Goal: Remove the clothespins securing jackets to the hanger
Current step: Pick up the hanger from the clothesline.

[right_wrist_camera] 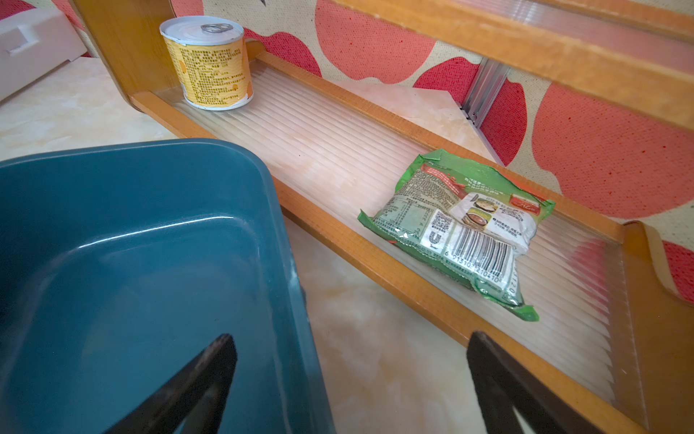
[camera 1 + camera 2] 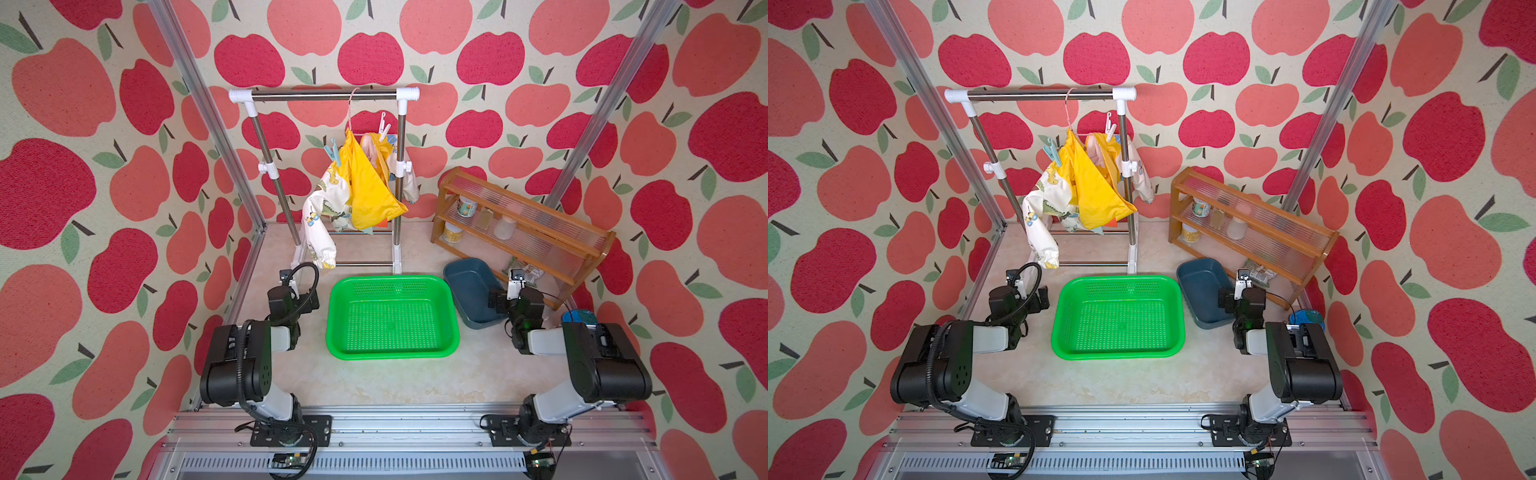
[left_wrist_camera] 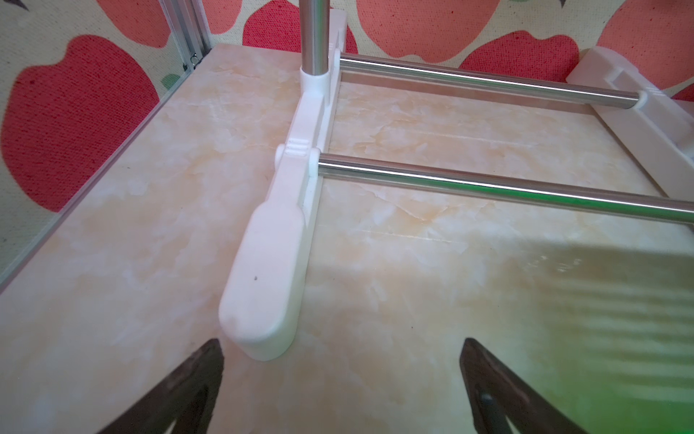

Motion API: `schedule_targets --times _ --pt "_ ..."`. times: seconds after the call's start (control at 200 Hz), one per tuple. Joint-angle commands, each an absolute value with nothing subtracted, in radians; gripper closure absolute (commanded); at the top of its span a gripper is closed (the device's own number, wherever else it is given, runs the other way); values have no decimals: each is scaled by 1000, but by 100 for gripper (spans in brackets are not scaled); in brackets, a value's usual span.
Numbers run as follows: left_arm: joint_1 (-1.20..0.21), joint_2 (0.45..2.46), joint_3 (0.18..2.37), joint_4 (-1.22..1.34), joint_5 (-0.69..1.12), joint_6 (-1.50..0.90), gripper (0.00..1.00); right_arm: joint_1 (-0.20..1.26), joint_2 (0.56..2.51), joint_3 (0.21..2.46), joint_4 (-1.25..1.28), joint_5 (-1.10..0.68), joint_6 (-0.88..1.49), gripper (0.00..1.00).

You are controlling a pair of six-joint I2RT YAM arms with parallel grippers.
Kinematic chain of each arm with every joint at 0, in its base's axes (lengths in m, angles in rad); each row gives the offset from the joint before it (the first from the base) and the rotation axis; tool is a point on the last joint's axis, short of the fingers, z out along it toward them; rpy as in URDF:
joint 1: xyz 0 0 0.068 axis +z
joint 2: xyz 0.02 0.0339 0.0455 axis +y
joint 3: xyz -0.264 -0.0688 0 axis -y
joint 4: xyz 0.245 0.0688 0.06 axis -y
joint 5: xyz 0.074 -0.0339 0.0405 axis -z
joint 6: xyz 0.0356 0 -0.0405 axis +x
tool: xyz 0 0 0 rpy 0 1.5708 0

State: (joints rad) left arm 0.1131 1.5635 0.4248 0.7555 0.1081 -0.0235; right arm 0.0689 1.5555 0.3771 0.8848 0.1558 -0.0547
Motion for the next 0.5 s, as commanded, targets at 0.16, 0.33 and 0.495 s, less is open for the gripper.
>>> schedule_targets --times 0.16,0.33,0.495 --pt "92 1522 837 51 92 -76 0 114 1328 630 278 212 -56 1" --pt "2 1587 1182 -352 127 -175 0 183 1167 790 4 228 82 1" --pt "-119 1525 1270 -425 122 -304 0 257 1159 981 -274 139 386 1"
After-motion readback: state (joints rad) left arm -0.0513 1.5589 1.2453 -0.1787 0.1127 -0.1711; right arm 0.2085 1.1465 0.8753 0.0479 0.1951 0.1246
